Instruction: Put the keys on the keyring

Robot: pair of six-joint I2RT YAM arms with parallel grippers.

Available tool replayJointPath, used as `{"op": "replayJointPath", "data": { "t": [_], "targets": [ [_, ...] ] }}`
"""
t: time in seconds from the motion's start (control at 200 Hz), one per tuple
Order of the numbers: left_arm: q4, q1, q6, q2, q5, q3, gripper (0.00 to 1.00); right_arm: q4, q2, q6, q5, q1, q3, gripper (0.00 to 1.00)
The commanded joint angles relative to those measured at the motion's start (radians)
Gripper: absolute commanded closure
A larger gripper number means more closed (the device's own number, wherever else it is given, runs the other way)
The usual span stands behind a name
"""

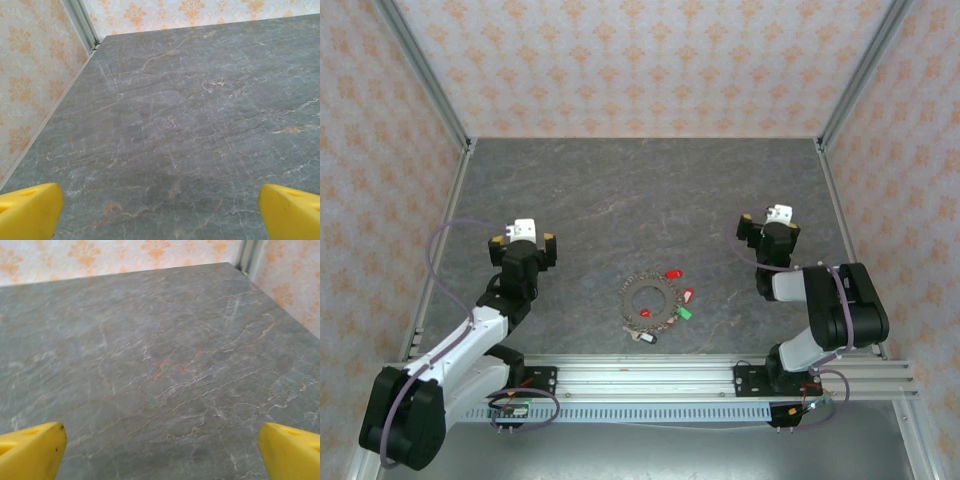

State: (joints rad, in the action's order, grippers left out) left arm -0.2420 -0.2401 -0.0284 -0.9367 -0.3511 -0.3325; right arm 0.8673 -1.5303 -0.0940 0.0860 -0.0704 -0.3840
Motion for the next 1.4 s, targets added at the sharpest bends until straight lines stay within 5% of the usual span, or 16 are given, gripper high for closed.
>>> {"op": "replayJointPath", "data": {
  "t": [0.0, 0.425, 0.576, 0.951, 1.056, 1.161, 1.241, 1.396],
  "targets": [
    [-0.164, 0.043, -0.031, -0.072, 0.054, 0.023, 0.0, -0.03, 0.001, 0.035, 0.045, 0.006, -0.009, 0.01],
    [-0.44, 0.114, -0.099, -0.472, 0.289, -0.091, 0.02, -0.032, 0.002, 0.033, 0.041, 0.006, -0.009, 0.01],
    [-0.485, 0.209, -0.031, -0.539, 0.412, -0.097, 0.01, -0.031, 0.002, 0.034, 0.041, 0.006, -0.009, 0.01],
    [-0.496, 0.214, 0.01, -0.56, 0.33, -0.095, 0.0, -0.031, 0.002, 0.033, 0.039, 0.006, -0.009, 0.01],
    [-0.544, 0.222, -0.034, -0.553, 0.458, -0.065, 0.0, -0.031, 0.003, 0.034, 0.04, 0.006, -0.009, 0.01],
    [-0.541, 0.225, -0.035, -0.553, 0.465, -0.066, 0.0, -0.031, 0.001, 0.034, 0.04, 0.006, -0.009, 0.01],
    [-0.495, 0.22, 0.016, -0.56, 0.325, -0.097, 0.0, -0.031, 0.003, 0.034, 0.04, 0.006, -0.009, 0.01],
    [-0.499, 0.197, 0.008, -0.56, 0.282, -0.095, 0.0, -0.03, 0.003, 0.033, 0.04, 0.006, -0.009, 0.01]
  ]
}}
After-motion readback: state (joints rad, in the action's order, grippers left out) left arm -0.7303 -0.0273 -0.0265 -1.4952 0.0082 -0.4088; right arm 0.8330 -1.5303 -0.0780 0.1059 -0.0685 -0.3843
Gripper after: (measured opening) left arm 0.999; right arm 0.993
